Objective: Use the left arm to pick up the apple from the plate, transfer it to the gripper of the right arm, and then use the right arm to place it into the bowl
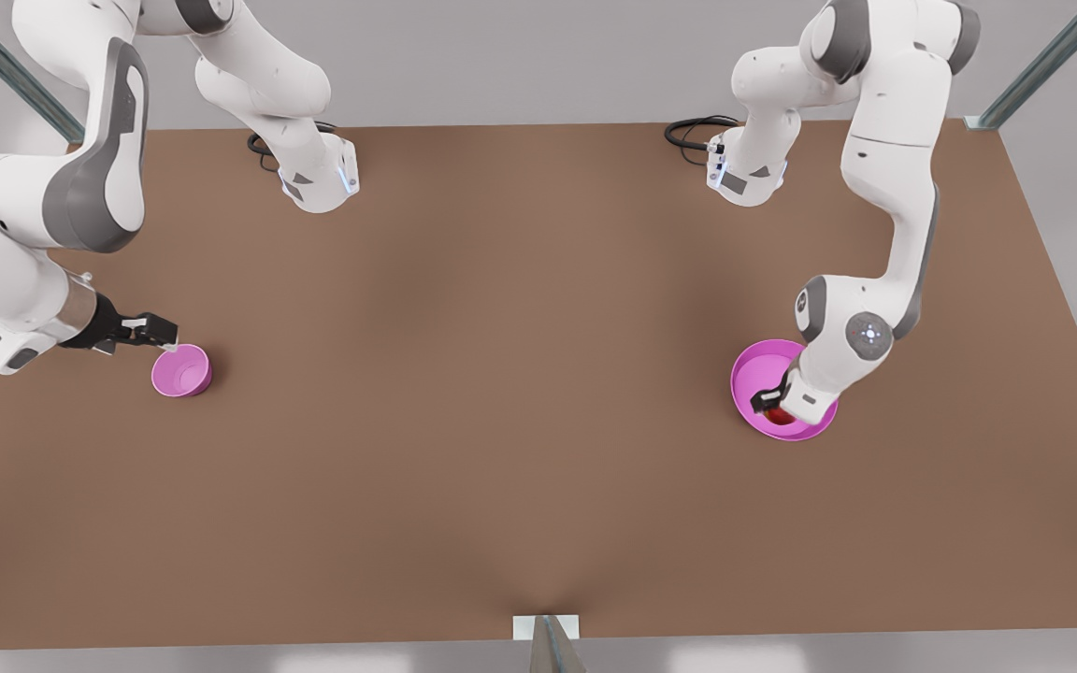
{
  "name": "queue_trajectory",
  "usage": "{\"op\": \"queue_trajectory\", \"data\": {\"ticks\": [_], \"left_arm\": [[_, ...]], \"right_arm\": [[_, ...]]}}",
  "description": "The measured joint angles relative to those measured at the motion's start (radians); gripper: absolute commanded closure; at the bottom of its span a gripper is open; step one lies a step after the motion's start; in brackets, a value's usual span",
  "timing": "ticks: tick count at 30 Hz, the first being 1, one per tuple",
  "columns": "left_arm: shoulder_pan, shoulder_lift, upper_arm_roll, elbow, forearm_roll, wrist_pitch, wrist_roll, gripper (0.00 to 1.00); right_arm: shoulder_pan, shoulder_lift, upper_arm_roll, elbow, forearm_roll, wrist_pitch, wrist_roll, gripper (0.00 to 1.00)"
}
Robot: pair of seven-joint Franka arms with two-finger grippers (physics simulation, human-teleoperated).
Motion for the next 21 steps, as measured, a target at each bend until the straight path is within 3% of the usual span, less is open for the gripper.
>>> {"op": "queue_trajectory", "data": {"ticks": [3, 6, 10, 15, 21], "left_arm": [[0.002, -0.003, -0.126, 0.072, -0.077, -0.001, -0.002, 0.27], [0.011, -0.009, -0.195, 0.107, -0.315, -0.042, 0.033, 0.27], [0.002, 0.025, -0.313, 0.253, -0.539, -0.111, 0.150, 0.33], [-0.021, 0.242, -0.406, 0.558, -0.703, -0.151, 0.398, 0.33], [-0.195, 0.444, -0.452, 0.813, -0.765, -0.040, 0.746, 0.39]], "right_arm": [[0.004, -0.003, 0.004, 0.002, 0.032, -0.001, 0.001, 0.00], [0.002, -0.002, 0.008, 0.002, 0.107, -0.007, 0.003, 0.00], [0.038, 0.027, 0.041, 0.001, 0.351, -0.002, 0.004, 0.00], [0.060, 0.208, 0.047, 0.000, 0.766, 0.011, -0.003, 0.00], [0.064, 0.367, 0.047, -0.010, 1.157, 0.028, -0.072, 0.00]]}}
